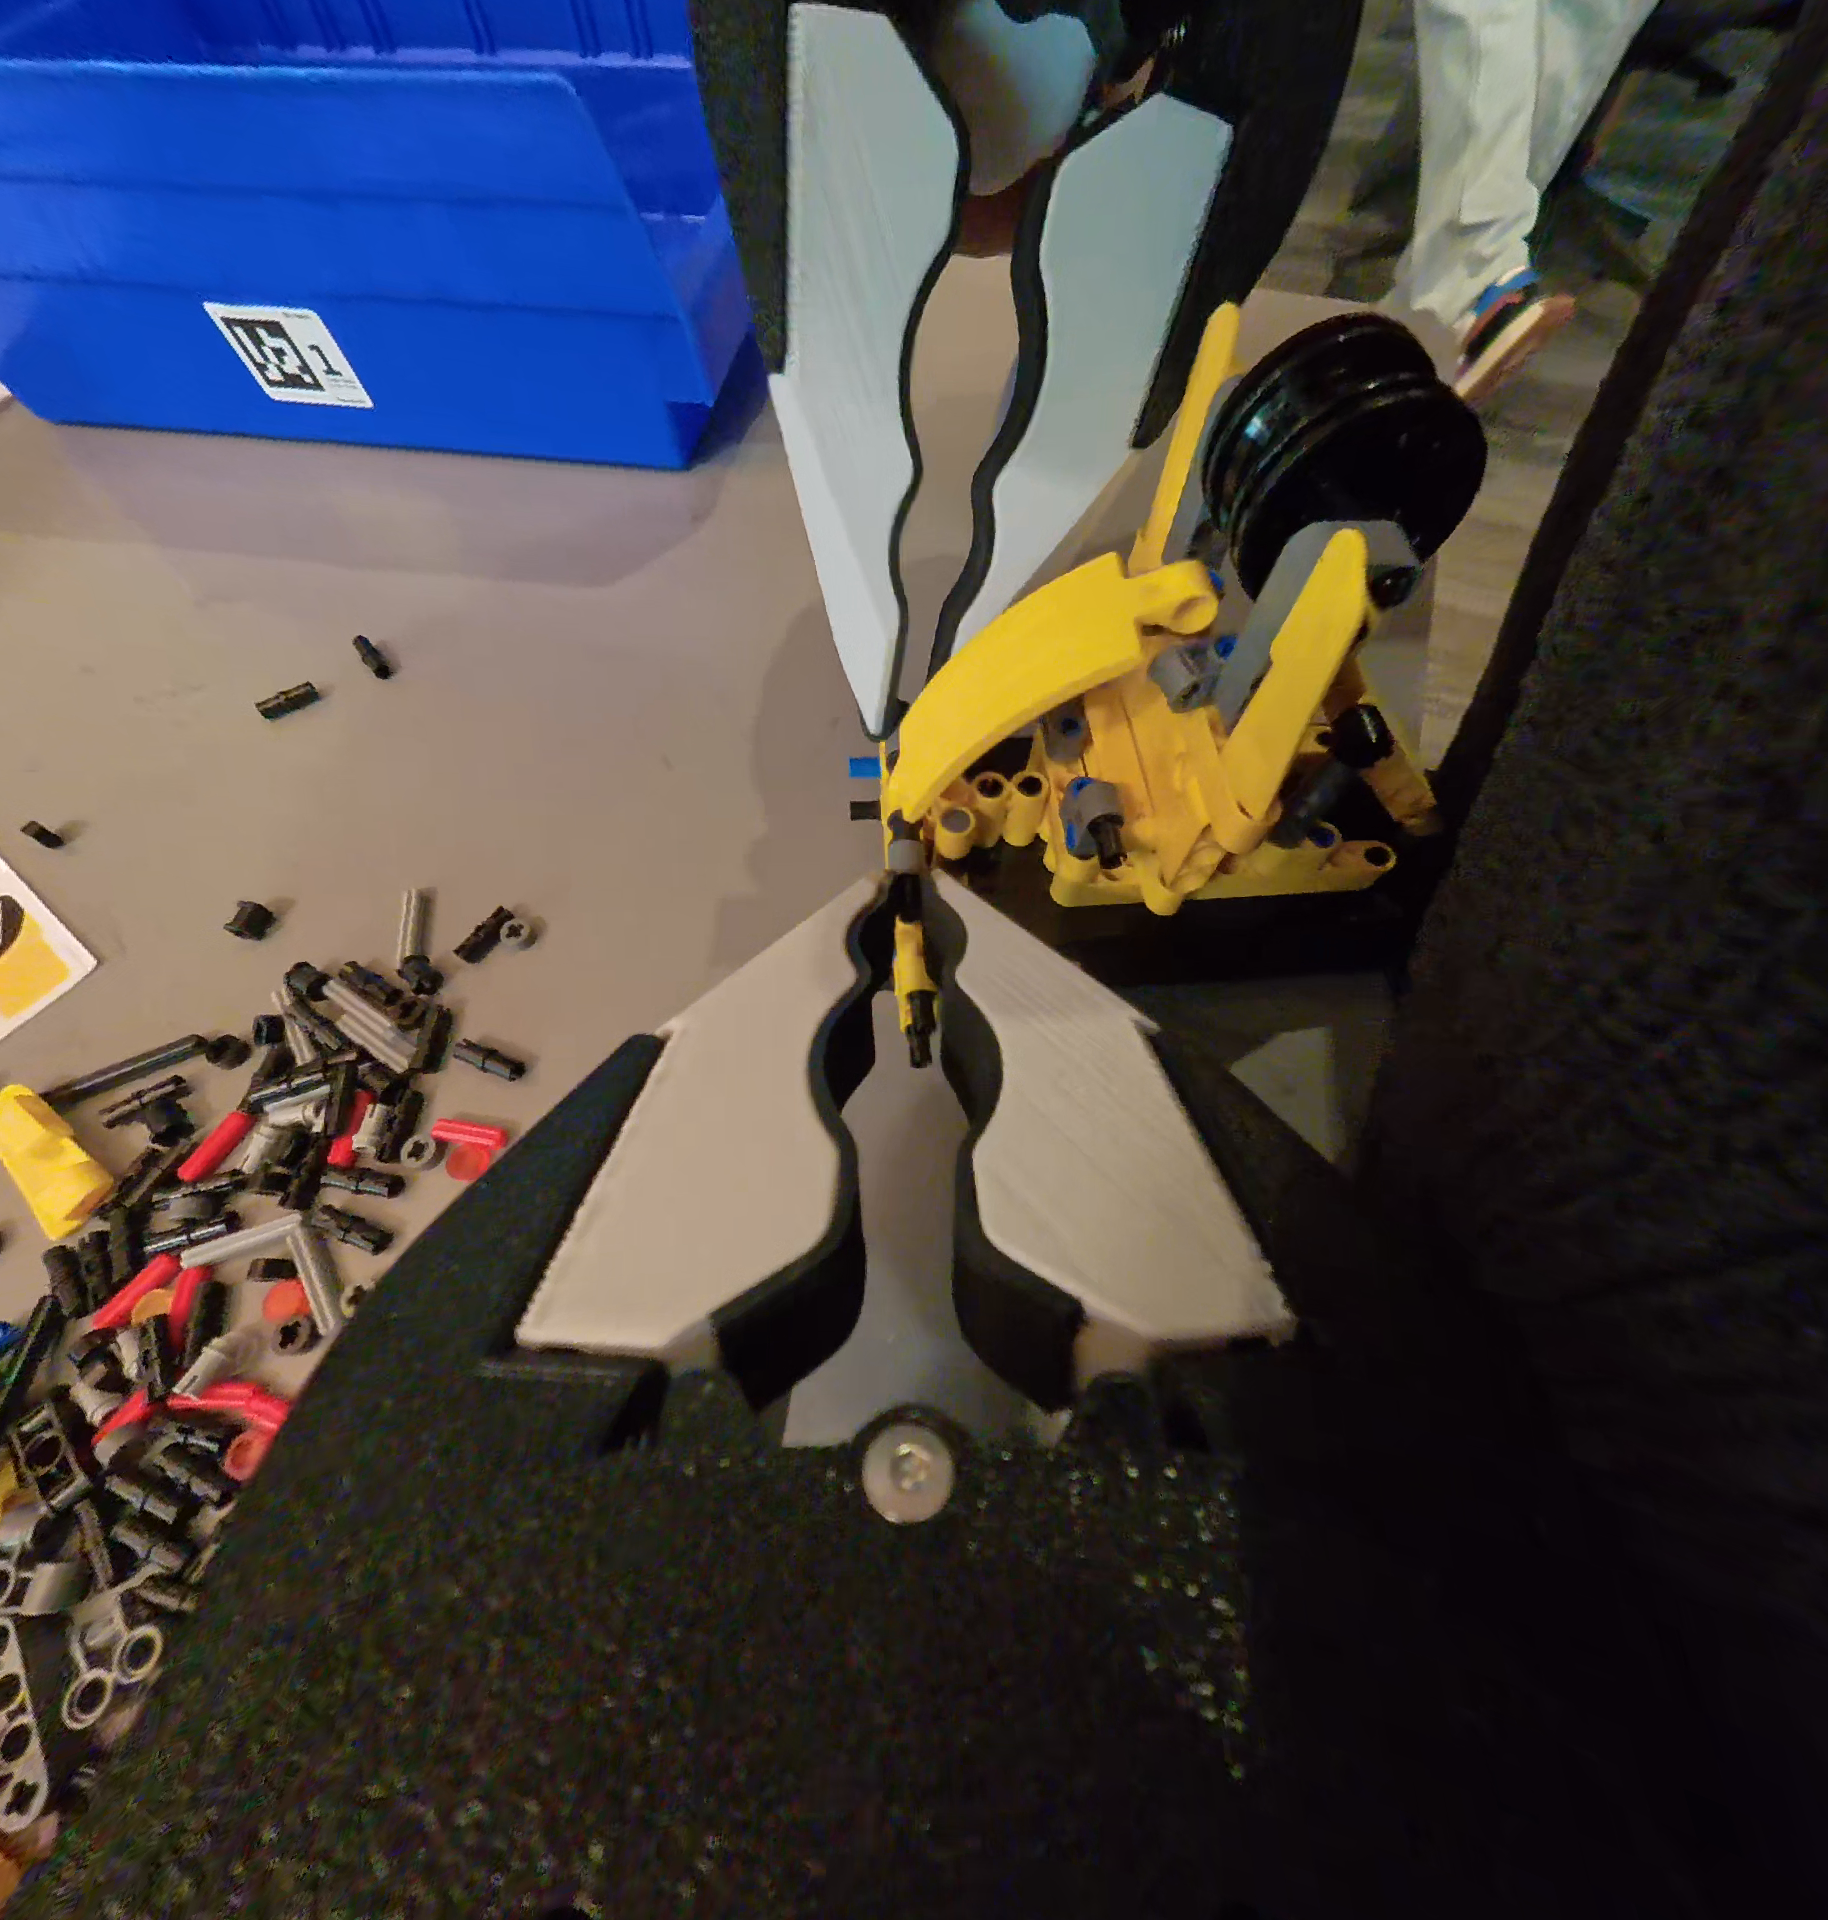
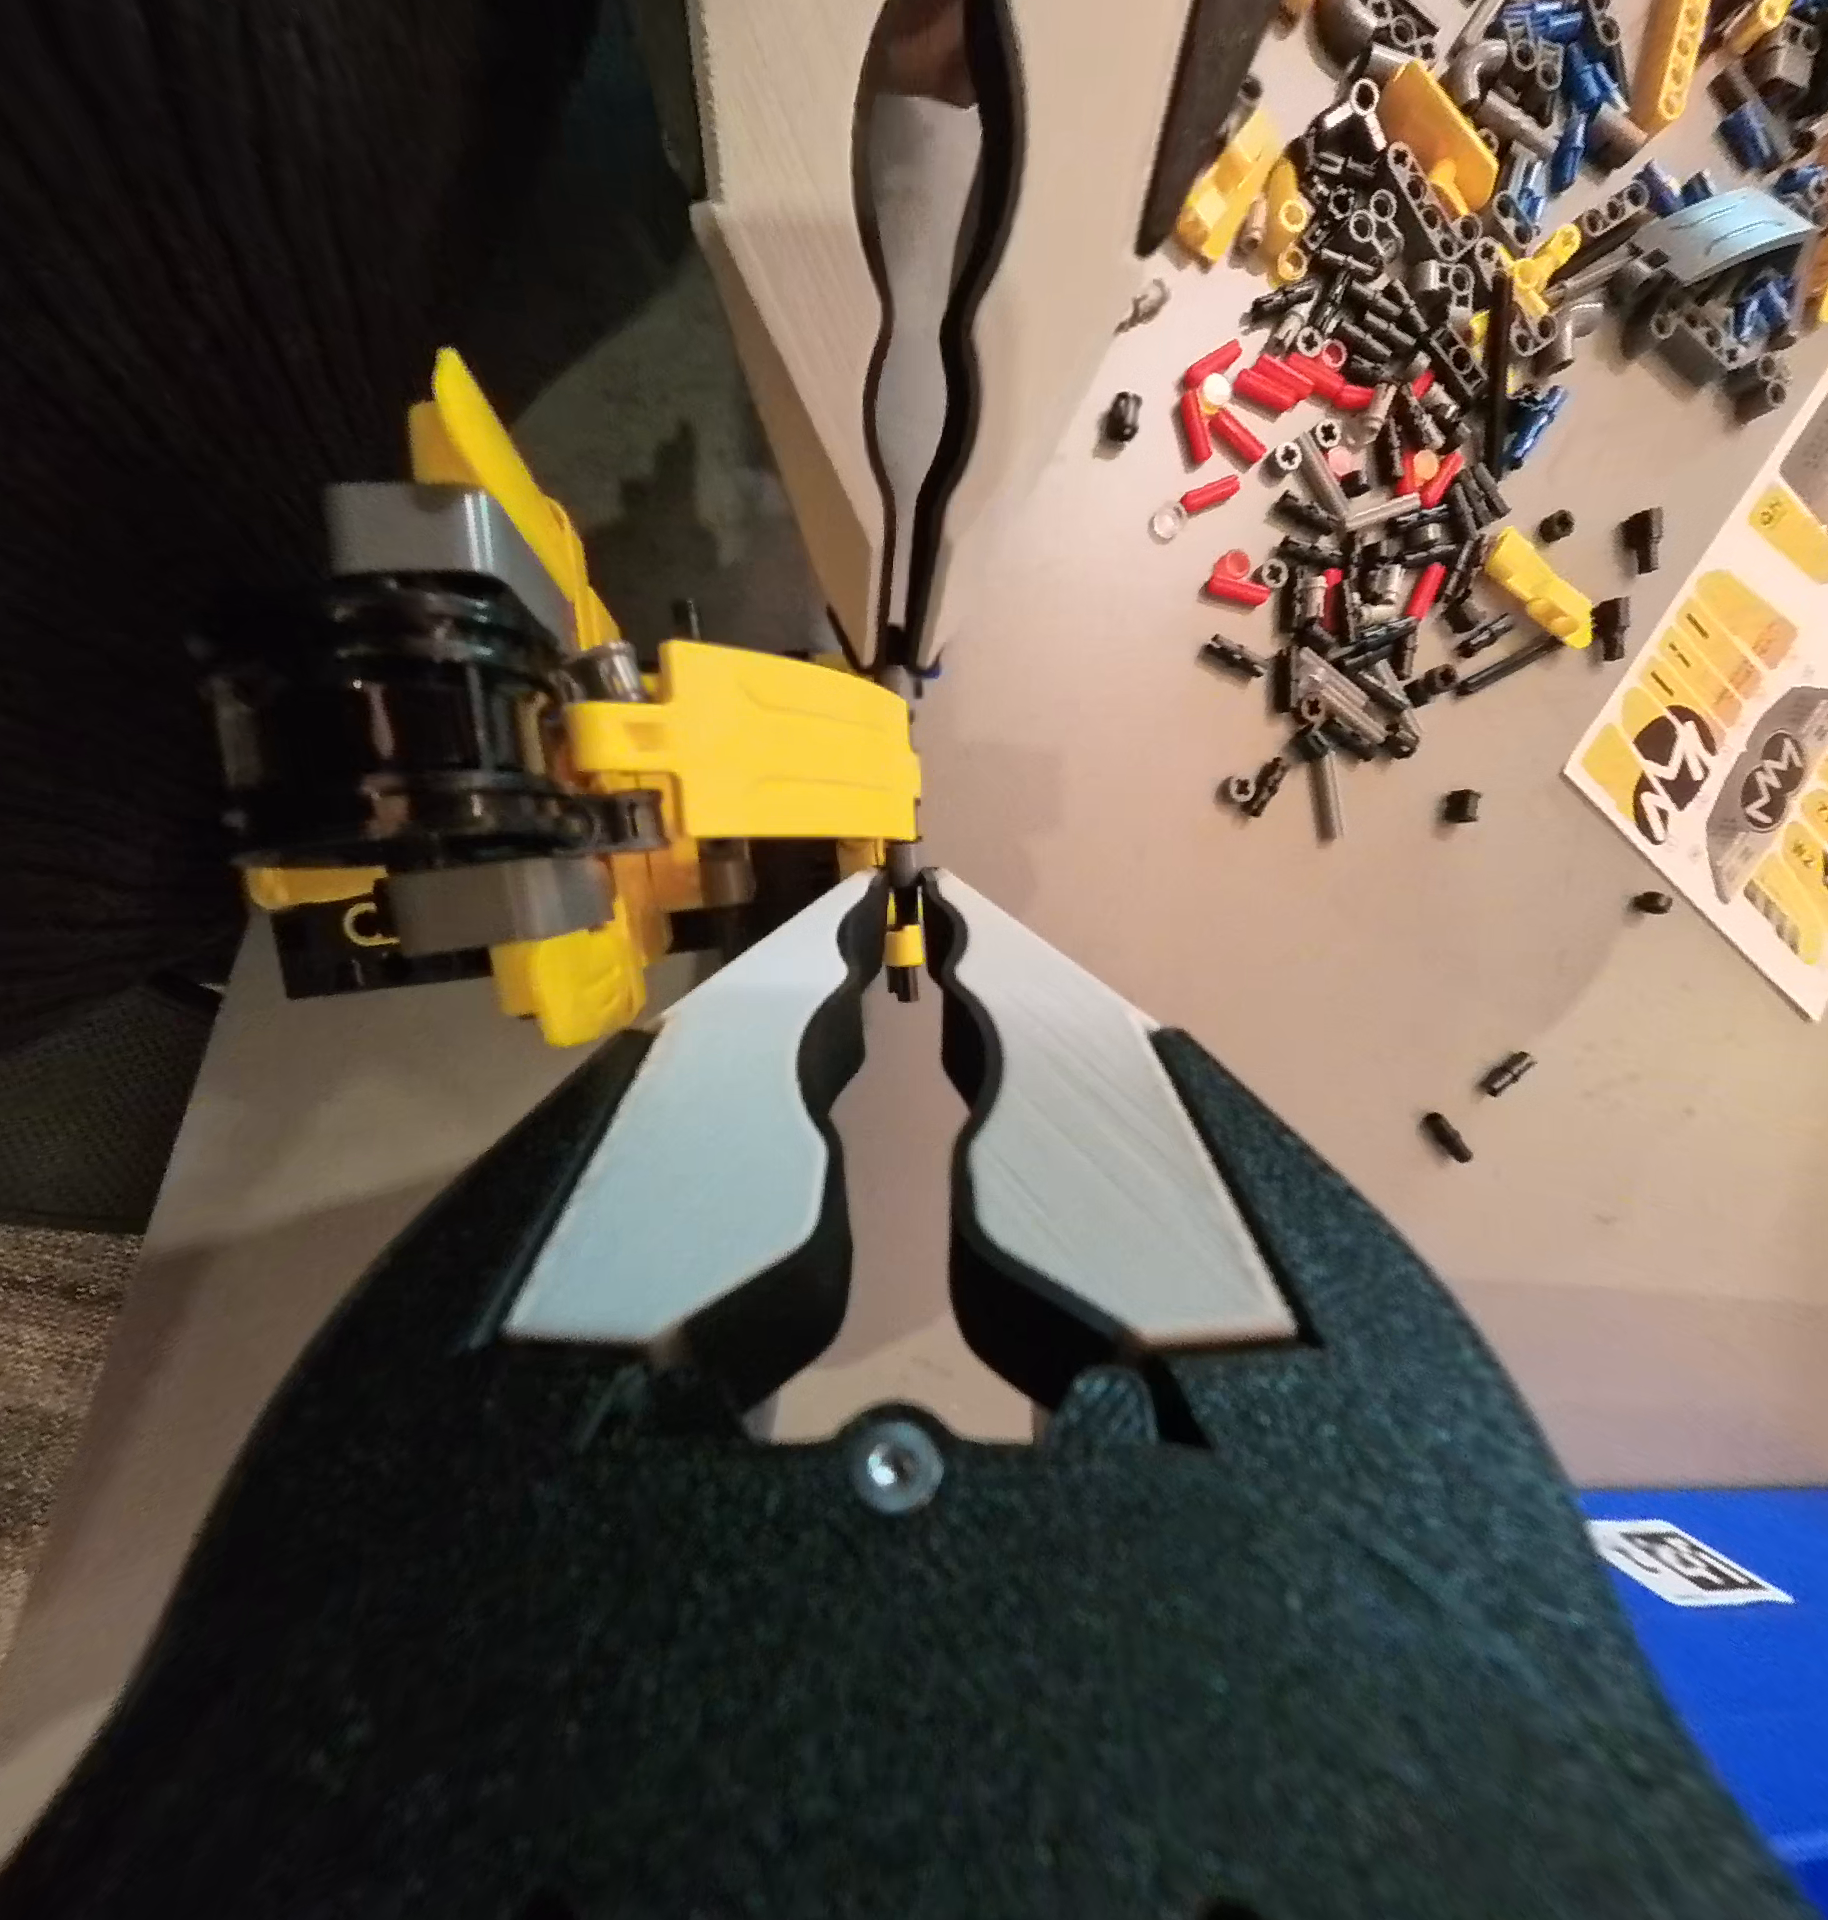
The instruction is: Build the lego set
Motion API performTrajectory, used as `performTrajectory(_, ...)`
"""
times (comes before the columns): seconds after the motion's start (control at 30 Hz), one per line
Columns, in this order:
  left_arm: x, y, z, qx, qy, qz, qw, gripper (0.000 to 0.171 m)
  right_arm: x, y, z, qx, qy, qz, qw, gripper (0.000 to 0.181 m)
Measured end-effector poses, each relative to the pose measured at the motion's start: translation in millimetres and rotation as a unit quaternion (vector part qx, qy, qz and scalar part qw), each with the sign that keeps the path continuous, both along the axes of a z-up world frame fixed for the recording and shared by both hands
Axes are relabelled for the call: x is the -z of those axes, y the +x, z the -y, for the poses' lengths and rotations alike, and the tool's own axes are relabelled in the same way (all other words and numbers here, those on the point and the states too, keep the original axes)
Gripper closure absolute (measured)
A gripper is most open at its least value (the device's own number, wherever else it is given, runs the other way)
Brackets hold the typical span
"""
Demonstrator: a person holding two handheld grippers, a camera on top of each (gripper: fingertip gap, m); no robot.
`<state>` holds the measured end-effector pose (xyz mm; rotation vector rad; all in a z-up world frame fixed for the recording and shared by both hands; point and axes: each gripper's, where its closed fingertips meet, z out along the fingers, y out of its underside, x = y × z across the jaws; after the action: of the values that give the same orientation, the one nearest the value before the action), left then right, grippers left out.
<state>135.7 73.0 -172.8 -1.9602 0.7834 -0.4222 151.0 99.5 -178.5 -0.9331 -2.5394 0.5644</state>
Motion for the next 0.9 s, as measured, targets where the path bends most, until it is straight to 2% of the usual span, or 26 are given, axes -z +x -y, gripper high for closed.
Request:
performTrajectory(0.57,3.9,-0.5,0.0,0.007,0.003,-0.012,1.0,0.168,1.0,-0.4,0.1,0.005,-0.013,0.017,1.0,0.175)
performTrajectory(0.9,9.4,0.1,3.1,0.029,0.013,-0.055,0.998,0.169,5.2,-0.2,2.5,0.018,-0.021,0.018,0.999,0.175)
